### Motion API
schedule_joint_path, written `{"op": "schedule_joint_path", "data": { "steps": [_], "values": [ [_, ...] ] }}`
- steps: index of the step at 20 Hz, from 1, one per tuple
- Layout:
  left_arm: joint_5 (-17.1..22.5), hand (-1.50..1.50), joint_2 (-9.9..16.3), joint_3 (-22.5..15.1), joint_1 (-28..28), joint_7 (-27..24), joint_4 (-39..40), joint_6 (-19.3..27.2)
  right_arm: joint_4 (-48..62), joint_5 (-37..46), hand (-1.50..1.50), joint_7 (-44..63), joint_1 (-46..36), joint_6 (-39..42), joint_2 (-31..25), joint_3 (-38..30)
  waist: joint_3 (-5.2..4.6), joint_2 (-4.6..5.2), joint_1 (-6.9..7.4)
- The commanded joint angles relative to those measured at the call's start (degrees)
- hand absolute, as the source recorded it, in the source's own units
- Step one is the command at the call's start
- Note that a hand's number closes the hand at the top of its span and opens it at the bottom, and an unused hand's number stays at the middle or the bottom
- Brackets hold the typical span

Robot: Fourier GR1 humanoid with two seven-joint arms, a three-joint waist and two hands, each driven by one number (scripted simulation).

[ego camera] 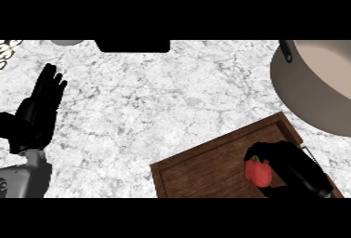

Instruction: Pick the bell pepper from the tray and place it in the pot

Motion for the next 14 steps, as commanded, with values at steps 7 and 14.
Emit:
{"op": "schedule_joint_path", "data": {
  "steps": [7, 14],
  "values": [
    [-0.1, 0.0, 1.1, 1.9, -0.3, 1.9, -0.7, -0.3, -8.3, -0.6, 1.5, -19.0, 11.4, 1.8, -12.7, 0.9, 0.32, -0.23, -1.17],
    [0.3, 0.0, 1.0, 2.9, 0.8, 0.2, 0.2, -0.5, -10.4, -6.0, 1.5, -47.2, 24.2, -4.6, -31.2, -6.5, 0.36, -0.3, -3.21]
  ]
}}
